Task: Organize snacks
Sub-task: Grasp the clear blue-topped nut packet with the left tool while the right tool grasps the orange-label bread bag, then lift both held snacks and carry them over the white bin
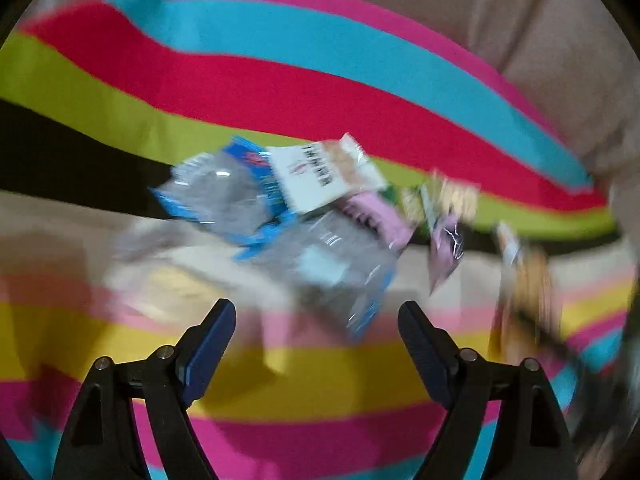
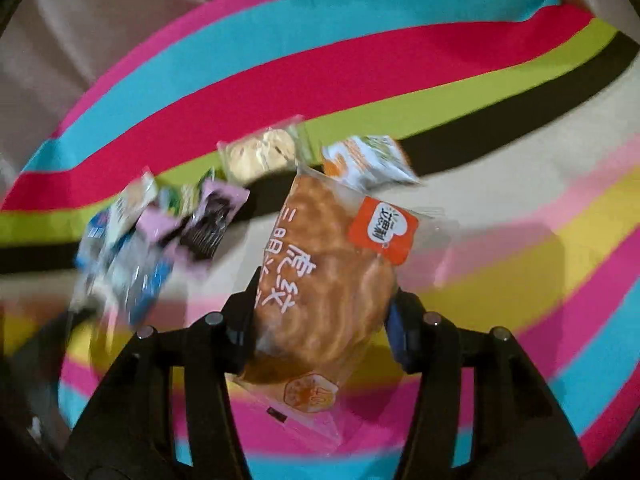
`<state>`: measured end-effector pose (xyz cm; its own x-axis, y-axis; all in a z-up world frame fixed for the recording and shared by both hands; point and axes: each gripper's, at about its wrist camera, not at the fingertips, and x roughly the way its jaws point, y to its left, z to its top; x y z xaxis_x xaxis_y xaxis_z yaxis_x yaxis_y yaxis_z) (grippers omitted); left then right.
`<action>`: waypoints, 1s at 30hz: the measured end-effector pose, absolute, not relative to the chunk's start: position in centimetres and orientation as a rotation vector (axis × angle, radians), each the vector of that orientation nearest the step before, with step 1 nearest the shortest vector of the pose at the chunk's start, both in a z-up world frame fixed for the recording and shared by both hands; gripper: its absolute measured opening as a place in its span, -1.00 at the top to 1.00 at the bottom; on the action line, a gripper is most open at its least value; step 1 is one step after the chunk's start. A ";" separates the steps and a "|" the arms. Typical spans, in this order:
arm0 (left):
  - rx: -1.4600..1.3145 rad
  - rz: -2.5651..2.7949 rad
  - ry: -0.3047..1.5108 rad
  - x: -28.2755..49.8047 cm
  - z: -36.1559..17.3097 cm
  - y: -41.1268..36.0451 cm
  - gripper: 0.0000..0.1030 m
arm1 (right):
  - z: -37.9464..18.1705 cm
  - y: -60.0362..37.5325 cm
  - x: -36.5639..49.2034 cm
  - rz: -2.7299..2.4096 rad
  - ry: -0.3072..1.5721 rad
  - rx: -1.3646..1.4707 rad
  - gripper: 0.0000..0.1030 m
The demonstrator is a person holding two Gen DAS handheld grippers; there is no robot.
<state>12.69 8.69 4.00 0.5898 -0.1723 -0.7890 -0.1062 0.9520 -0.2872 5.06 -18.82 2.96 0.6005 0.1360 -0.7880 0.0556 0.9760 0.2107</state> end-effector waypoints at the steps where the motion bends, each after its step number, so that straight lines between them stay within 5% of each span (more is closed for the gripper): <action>1: -0.353 0.052 0.957 13.8 3.7 8.3 -0.64 | 2.8 -19.5 3.6 0.072 0.933 0.206 -0.11; 5: -0.412 0.299 1.004 17.8 2.3 6.6 -0.66 | 2.6 -22.2 0.8 0.119 0.954 0.256 -0.11; 9: -0.285 0.486 1.040 21.7 0.9 4.0 -1.00 | 3.4 -24.5 0.0 0.131 0.956 0.301 -0.12; 11: -0.285 0.489 1.016 21.5 0.9 3.5 -1.00 | 3.7 -25.7 0.0 0.146 0.955 0.327 -0.12; 13: -0.262 0.440 1.018 20.1 1.1 2.7 -0.81 | 4.3 -26.7 -0.6 0.155 0.944 0.348 -0.12; 14: -0.234 0.414 0.995 19.1 1.4 2.2 -0.39 | 4.6 -26.9 -1.0 0.156 0.937 0.354 -0.12; 15: -0.207 0.384 0.983 17.7 1.6 1.6 -0.26 | 4.8 -27.2 -1.3 0.157 0.928 0.360 -0.12; 25: -0.080 0.041 0.840 -6.5 1.6 -3.6 -0.19 | 6.4 -26.7 -9.6 0.218 0.893 0.257 -0.12; 30: -0.047 -0.009 0.677 -12.0 7.9 -4.2 -0.19 | 9.4 -26.1 -15.0 0.230 0.788 0.246 -0.11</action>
<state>-12.00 -4.19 7.87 0.7796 -0.0234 -0.6258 -0.0072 0.9989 -0.0463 -15.04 -26.10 9.35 0.6830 0.2941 -0.6686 -0.1116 0.9466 0.3024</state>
